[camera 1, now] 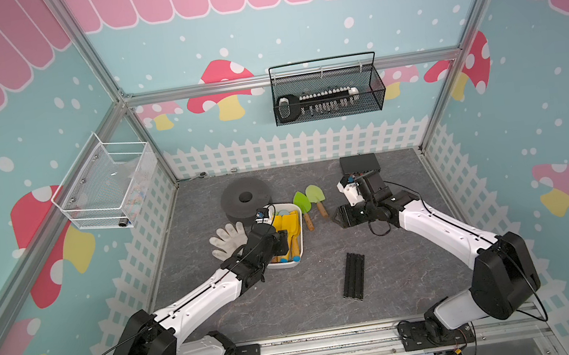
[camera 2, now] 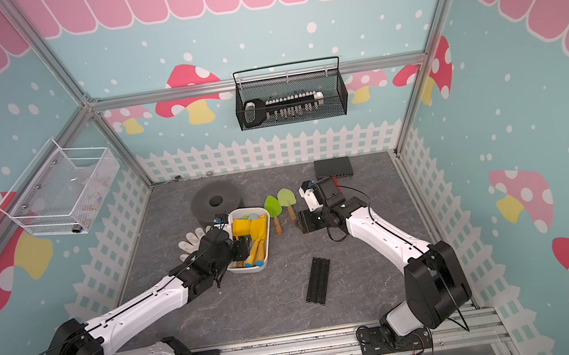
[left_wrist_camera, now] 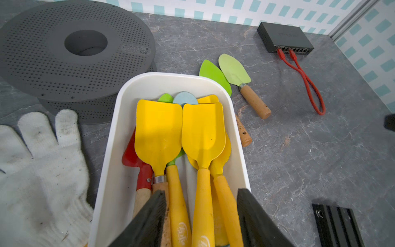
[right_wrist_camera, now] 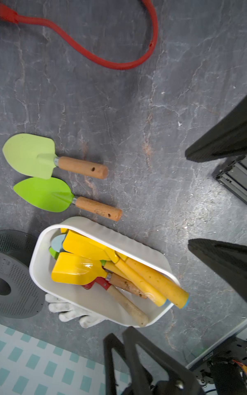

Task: Take the shovel out of the storage box
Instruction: Pick up the shovel from the storage box.

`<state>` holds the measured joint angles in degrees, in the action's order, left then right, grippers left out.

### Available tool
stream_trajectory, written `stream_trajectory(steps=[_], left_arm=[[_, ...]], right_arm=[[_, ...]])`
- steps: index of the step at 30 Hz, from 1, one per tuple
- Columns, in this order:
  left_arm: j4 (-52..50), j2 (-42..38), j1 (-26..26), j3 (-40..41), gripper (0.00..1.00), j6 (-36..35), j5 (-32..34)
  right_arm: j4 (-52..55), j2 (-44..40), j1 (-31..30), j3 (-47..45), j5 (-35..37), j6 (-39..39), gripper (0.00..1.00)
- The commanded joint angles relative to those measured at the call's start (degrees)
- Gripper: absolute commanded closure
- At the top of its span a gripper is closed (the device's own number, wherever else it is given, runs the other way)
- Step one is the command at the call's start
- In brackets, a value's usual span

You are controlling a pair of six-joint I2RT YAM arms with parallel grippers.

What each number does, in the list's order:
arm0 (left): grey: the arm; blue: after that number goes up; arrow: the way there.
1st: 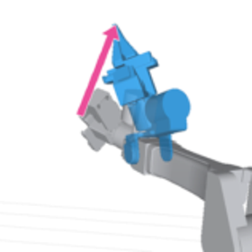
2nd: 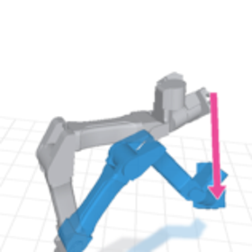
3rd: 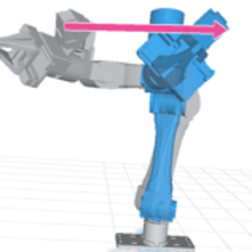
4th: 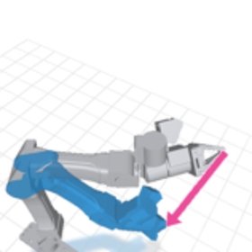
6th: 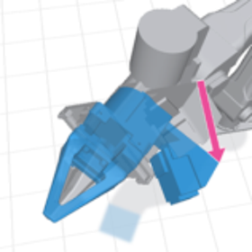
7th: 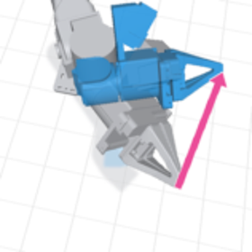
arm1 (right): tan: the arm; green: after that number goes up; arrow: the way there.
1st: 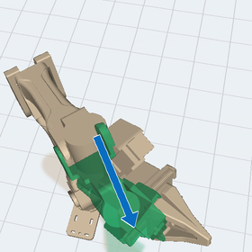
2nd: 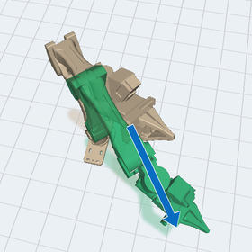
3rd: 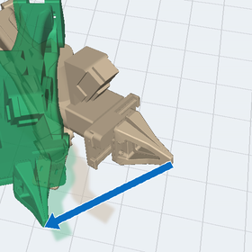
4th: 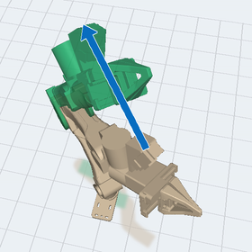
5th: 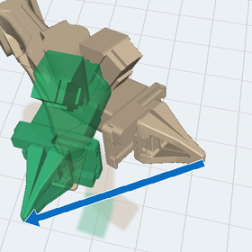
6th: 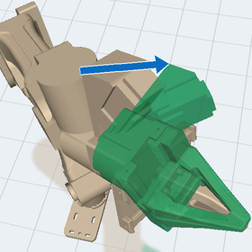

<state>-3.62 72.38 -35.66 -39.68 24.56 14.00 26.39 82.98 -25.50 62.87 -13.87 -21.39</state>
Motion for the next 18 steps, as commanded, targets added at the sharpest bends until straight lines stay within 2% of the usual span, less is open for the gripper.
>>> stream_trajectory(steps=[1, 8, 12, 18], left_arm=[[-4.7, 2.0, 0.5, -2.7, 0.45, 2.7, 2.8], [-9.3, 6.6, 0.6, -5.9, 0.48, 3.2, 4.0], [-10.5, 8.3, 1.4, -6.9, 0.55, 3.1, 4.0], [-9.0, 8.9, 2.0, -7.3, 0.55, 2.4, -1.3]], right_arm=[[-1.6, -2.3, 0.1, -2.6, 1.0, 1.7, 0.36], [-1.6, -0.7, 0.1, -3.2, 0.3, 2.6, 0.36], [-1.8, 1.3, 0.1, -2.9, -1.5, 2.4, 0.37], [-2.0, 1.7, 0.1, -3.1, -1.2, 2.5, 0.37]])
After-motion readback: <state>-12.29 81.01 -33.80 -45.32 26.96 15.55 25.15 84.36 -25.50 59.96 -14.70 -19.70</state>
